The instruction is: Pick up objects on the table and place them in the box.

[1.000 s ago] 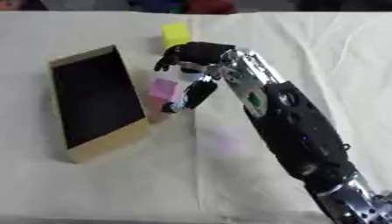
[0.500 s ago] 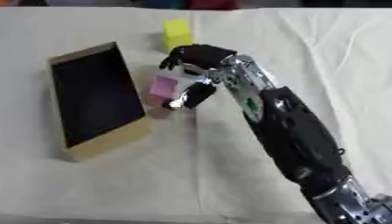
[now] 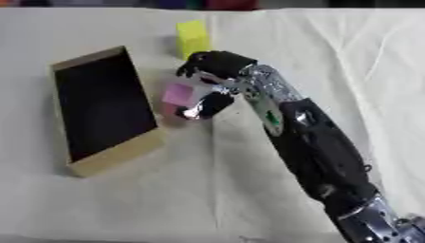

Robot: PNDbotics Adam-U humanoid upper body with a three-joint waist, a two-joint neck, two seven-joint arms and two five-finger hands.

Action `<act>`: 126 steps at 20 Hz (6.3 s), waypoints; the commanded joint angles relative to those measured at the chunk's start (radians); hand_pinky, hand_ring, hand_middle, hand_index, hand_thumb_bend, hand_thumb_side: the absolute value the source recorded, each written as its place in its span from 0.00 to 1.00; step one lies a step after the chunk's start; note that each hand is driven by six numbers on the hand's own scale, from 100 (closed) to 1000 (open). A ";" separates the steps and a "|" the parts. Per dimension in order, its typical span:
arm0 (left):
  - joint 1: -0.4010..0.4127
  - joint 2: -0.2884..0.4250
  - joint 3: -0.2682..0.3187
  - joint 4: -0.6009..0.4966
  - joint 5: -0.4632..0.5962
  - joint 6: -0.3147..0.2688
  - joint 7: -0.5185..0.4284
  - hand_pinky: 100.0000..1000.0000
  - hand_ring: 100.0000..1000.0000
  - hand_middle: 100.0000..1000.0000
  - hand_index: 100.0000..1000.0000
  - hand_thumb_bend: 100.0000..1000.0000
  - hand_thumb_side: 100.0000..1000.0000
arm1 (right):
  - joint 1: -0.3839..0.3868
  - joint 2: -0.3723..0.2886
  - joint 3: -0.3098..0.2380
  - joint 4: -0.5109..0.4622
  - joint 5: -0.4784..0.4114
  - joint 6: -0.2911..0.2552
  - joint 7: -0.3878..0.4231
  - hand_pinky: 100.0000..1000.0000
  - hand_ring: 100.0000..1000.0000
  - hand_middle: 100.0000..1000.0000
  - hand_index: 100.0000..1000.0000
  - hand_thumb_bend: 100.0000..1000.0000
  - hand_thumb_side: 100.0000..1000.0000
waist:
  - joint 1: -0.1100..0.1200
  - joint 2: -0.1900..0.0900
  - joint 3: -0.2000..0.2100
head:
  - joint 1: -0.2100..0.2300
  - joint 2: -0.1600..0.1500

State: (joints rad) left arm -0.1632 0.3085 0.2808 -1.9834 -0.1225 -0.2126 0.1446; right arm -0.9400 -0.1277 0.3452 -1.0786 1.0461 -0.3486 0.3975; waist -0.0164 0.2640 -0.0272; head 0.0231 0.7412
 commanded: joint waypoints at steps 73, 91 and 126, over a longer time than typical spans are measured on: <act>-0.016 -0.001 -0.006 -0.017 0.007 0.012 -0.045 0.61 0.62 0.73 0.80 0.00 0.71 | -0.168 0.351 -0.080 0.121 0.305 0.047 -0.217 0.70 0.78 0.45 0.64 0.08 0.59 | 0.004 -0.030 0.050 | -0.033 -0.013; -0.015 -0.003 -0.006 -0.017 0.007 0.014 -0.048 0.61 0.62 0.73 0.80 0.00 0.71 | -0.161 0.365 -0.091 0.135 0.423 0.041 -0.247 0.76 0.90 0.65 0.83 0.36 0.74 | 0.007 -0.027 0.047 | -0.035 -0.012; -0.006 0.009 -0.001 -0.017 0.000 0.014 -0.057 0.61 0.62 0.73 0.80 0.00 0.70 | -0.248 0.040 -0.198 -0.087 0.035 0.123 0.004 0.89 0.99 0.70 0.85 0.13 0.31 | 0.017 -0.036 0.010 | -0.009 -0.004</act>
State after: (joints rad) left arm -0.1658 0.2919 0.2747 -1.9834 -0.1184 -0.1979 0.0893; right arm -1.1613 -0.0469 0.1487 -1.1636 1.1099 -0.2281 0.3917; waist -0.0032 0.2493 -0.0182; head 0.0094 0.7376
